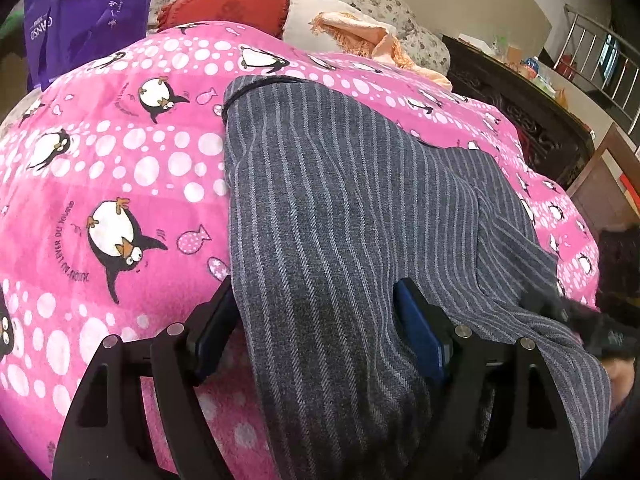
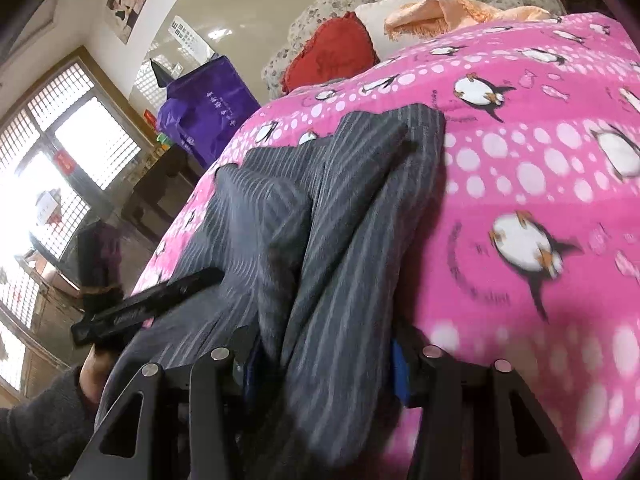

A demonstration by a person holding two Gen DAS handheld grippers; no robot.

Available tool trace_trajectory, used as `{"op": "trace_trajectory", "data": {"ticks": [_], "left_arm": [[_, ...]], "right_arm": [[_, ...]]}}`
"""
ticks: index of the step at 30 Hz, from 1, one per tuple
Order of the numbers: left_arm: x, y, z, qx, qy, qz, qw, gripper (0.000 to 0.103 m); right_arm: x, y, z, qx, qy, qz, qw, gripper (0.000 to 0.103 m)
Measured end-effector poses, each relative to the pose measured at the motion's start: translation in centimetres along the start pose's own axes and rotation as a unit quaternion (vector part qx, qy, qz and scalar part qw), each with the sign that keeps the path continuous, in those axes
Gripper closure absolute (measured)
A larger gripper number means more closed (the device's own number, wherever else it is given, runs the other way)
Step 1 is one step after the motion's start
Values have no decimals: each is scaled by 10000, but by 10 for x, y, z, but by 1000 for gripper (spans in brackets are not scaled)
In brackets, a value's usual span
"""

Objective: Fold large clothes
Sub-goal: 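Open both tools and release the coat bundle onto the bed cover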

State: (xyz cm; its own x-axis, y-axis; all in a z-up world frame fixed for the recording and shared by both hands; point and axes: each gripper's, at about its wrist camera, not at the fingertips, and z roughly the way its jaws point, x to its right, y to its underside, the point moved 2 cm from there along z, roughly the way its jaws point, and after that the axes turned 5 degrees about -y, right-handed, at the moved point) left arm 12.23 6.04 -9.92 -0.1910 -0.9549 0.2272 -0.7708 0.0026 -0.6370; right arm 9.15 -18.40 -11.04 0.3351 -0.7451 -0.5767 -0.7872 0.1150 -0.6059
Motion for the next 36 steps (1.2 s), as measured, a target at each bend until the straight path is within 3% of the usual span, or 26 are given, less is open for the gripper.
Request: {"op": "trace_trajectory", "data": {"ticks": [6, 11, 13, 15, 18, 20, 21, 29, 36], "left_arm": [[-20, 18, -39, -74, 196, -434, 9988, 22], [-32, 66, -87, -39, -32, -719, 9974, 18], [-37, 84, -97, -33, -153, -1001, 9949, 1], [-39, 96, -101, -14, -127, -1203, 9926, 0], [-38, 99, -102, 136, -167, -1202, 9925, 0], [-36, 98, -101, 243, -214, -1206, 9922, 0], [-36, 97, -100, 272, -228, -1211, 9920, 0], [-43, 99, -99, 419, -17, -1484, 9880, 0], [-44, 100, -98, 456, -4, -1441, 9885, 0]], "right_arm": [[3, 40, -51, 23, 38, 66, 10000, 43], [8, 61, -74, -219, 690, 143, 9973, 40], [5, 66, -77, -339, 1008, 62, 9943, 40], [-4, 75, -78, -522, 1388, -135, 9888, 37], [-21, 90, -76, -744, 1911, -555, 9772, 22], [-31, 101, -71, -913, 2090, -796, 9704, 2], [-32, 107, -69, -1022, 2123, -908, 9676, 0], [-26, 109, -70, -888, 2114, -867, 9695, 0], [-28, 107, -63, -928, 2151, -909, 9679, 0]]}}
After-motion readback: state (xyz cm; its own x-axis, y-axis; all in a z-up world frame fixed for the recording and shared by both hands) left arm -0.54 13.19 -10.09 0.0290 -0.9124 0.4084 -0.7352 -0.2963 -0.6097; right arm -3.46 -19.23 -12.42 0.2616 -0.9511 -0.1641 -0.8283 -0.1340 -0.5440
